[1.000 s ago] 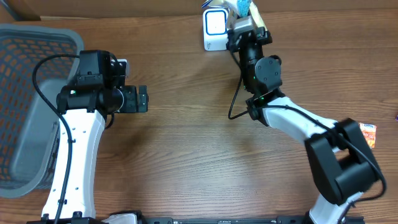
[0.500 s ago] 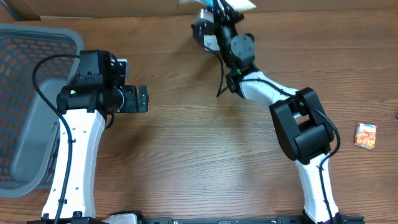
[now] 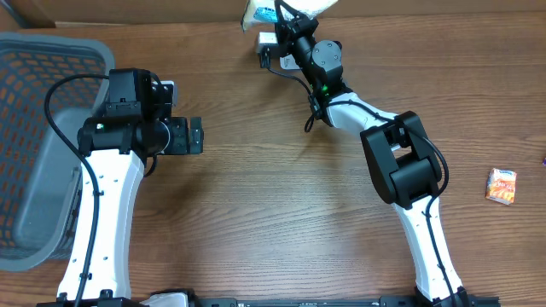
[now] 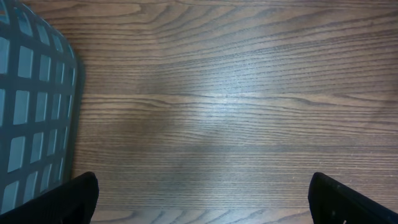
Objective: Scan the item barcode
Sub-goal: 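Raise the bag and hold it in front of the white scanner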
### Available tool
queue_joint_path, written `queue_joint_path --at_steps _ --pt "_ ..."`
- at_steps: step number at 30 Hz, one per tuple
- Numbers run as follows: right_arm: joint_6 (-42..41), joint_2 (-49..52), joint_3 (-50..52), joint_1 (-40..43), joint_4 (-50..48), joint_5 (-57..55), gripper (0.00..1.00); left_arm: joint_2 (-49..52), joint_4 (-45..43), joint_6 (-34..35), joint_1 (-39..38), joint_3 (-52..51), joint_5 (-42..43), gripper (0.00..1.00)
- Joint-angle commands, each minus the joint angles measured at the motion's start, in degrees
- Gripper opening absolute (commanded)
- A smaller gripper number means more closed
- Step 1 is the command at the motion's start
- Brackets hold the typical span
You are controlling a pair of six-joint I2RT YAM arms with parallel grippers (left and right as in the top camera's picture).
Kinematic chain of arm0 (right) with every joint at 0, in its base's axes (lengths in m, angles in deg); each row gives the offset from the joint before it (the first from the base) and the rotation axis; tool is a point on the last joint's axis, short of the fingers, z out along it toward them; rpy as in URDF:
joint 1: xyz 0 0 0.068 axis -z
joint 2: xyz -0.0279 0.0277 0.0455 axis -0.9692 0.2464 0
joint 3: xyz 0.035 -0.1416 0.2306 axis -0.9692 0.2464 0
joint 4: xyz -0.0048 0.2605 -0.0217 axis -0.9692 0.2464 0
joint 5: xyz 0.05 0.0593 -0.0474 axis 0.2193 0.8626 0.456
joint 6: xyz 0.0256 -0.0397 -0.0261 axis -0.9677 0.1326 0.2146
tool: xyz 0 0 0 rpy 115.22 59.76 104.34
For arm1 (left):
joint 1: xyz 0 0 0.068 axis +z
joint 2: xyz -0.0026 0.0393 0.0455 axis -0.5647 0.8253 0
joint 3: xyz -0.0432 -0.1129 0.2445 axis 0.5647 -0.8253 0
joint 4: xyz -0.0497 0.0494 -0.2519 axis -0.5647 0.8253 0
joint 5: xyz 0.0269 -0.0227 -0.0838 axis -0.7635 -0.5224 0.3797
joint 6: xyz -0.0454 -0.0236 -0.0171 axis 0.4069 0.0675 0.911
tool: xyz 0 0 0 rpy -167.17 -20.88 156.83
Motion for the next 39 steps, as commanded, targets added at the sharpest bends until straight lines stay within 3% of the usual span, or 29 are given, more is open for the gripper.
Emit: queue_joint_path --at_steps 1,9,22,31,39 --pt "2.2 0.7 -3.9 1.0 -1.2 2.2 0.04 -0.4 0.0 0.5 0.2 0.2 -0.3 1.0" --pt "1.5 1.0 -4.3 1.6 -0.9 5.5 0.04 -0.4 0.0 0.5 0.2 0.2 -0.3 1.0" --pt "-16.2 2.7 -4.3 1.2 0.8 3.8 0.04 -0.4 0.0 0.5 0.2 0.2 -0.3 1.0" --pt "-14.4 4.9 -4.3 1.2 -0.2 4.5 0.04 -0.4 0.0 0.5 0.2 0.2 -0.3 1.0" --pt "-7.9 4.7 -4.3 1.2 -1.7 4.5 0.04 -0.4 0.0 0.5 0.2 0.2 -0.3 1.0"
